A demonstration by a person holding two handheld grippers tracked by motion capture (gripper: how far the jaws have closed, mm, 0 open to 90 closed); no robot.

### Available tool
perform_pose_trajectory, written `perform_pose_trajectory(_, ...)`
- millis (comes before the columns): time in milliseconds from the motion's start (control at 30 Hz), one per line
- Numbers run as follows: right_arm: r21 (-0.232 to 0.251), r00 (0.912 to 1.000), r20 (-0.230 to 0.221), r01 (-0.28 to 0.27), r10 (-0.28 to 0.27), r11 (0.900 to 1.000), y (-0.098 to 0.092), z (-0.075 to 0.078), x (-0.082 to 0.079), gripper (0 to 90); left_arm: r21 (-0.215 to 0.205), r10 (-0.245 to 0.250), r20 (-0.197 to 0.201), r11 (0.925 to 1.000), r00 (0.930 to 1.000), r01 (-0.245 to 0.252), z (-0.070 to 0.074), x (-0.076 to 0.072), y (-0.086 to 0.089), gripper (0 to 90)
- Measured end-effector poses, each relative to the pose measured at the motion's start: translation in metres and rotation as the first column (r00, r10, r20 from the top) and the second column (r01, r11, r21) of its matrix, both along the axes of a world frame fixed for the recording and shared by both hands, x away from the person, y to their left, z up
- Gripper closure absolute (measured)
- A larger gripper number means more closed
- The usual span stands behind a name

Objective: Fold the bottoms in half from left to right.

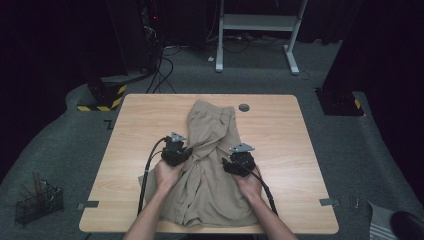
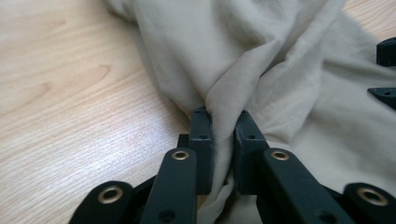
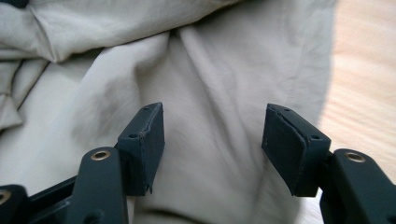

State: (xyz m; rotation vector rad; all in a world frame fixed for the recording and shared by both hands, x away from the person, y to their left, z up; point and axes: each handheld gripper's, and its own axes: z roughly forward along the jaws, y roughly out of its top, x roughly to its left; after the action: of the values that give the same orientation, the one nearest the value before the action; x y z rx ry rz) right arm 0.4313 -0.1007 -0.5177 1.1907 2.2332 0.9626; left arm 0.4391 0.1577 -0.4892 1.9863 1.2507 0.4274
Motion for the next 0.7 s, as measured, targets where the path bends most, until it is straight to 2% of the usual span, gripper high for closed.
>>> perform_pose_trajectory(67, 0.000, 0.9994, 0.023, -0.025, 0.025, 1.000, -0.005, 0.006, -0.010, 40.3, -0.019, -0.008, 0.019, 0.9998, 0.9998, 0.009, 0.009, -0.008, -0.001, 81.3)
perform_pose_trajectory(167, -0.021, 0.9986, 0.019, -0.048, 0.048, 0.999, -0.011, 0.009, -0.019, 40.1, -0.018, -0.029, 0.040, 0.9994, 0.9988, 0.030, 0.018, -0.017, -0.008, 80.4)
perform_pose_trajectory(233, -0.013, 0.9986, 0.013, -0.051, 0.051, 0.999, -0.015, 0.009, -0.022, 40.1, -0.012, -0.043, 0.035, 0.9990, 0.9985, 0.043, 0.020, -0.019, -0.013, 80.4)
perform_pose_trajectory(300, -0.004, 0.9984, -0.011, -0.056, 0.056, 0.998, -0.015, 0.006, -0.023, 39.8, -0.007, -0.054, 0.023, 0.9985, 0.9983, 0.054, 0.019, -0.016, -0.019, 80.6)
perform_pose_trajectory(400, -0.016, 0.9966, -0.035, -0.075, 0.074, 0.997, -0.010, -0.003, -0.024, 40.0, 0.016, -0.067, 0.018, 0.9976, 0.9976, 0.067, 0.015, -0.010, -0.030, 81.3)
perform_pose_trajectory(467, 0.000, 0.9967, -0.027, -0.077, 0.077, 0.997, -0.007, -0.005, -0.025, 40.8, 0.024, -0.062, 0.021, 0.9978, 0.9979, 0.061, 0.011, -0.005, -0.035, 81.8)
perform_pose_trajectory(533, -0.006, 0.9964, -0.029, -0.080, 0.080, 0.997, -0.004, -0.005, -0.021, 40.7, 0.069, -0.053, 0.043, 0.9964, 0.9977, 0.050, 0.005, 0.004, -0.040, 82.3)
perform_pose_trajectory(567, -0.005, 0.9959, -0.034, -0.084, 0.083, 0.996, -0.003, -0.004, -0.018, 40.7, 0.105, -0.052, 0.038, 0.9933, 0.9979, 0.048, 0.002, 0.011, -0.042, 82.5)
perform_pose_trajectory(600, 0.005, 0.9961, -0.042, -0.078, 0.078, 0.997, -0.002, -0.005, -0.015, 40.3, 0.117, -0.047, 0.030, 0.9922, 0.9984, 0.044, -0.001, 0.017, -0.044, 82.6)
perform_pose_trajectory(700, 0.013, 0.9983, -0.037, -0.044, 0.044, 0.999, 0.004, -0.006, -0.009, 40.4, 0.089, -0.026, 0.016, 0.9957, 0.9995, 0.025, -0.003, 0.028, -0.046, 82.6)
